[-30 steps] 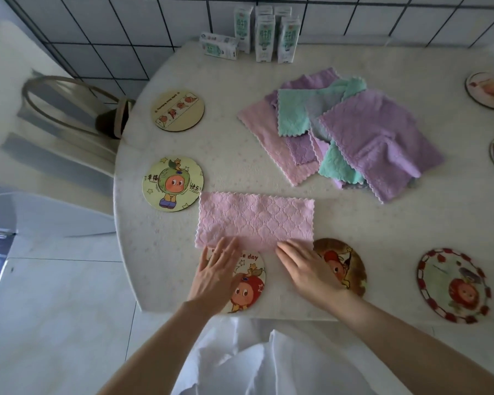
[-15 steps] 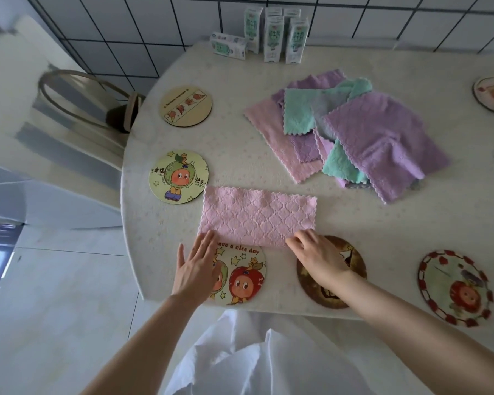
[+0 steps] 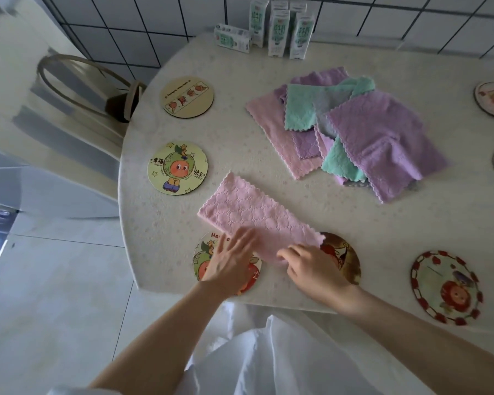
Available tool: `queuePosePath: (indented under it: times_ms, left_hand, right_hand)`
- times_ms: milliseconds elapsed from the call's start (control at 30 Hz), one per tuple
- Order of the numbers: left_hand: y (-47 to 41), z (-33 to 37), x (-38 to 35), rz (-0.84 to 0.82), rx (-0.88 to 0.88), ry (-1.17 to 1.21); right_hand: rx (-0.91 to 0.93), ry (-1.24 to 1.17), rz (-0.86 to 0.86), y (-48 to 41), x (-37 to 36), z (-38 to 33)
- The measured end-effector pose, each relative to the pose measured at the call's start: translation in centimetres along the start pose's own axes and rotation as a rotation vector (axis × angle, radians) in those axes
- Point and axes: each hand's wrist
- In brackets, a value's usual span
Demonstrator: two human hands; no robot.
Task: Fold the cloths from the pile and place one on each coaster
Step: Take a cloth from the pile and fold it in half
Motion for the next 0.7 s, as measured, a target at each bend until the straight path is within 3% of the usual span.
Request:
queuePosePath:
  times_ms: [267,400,500,700]
  left_hand:
    - [0.0,1.8,-1.6,0.034,-0.124,0.101]
    - [0.6,0.4,-1.2,0.049,-0.274,0.041]
    - [1.7,-0.6,-1.2,0.027,-0.354,0.011]
    - [2.7,-0.9,-0.2,-0.017,-0.318,0.089]
  right_hand:
    - [0.085,-0.274,-0.067,1.0,1.1,-1.4]
    - [0.119,-0.059,-0.008,-0.2,0.0,1.8]
    - [0.207,0.122,-0.108,-1.2,-0.8,3.8]
    - [0.364,0.342,-0.244,-1.7,-1.0,6.4]
Point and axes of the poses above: each hand's wrist, its own y-axis away from the middle knuckle, its own x-axis out of the back of the hand, z = x × y, and after that the axes turned 14 degrees about -z, right-handed
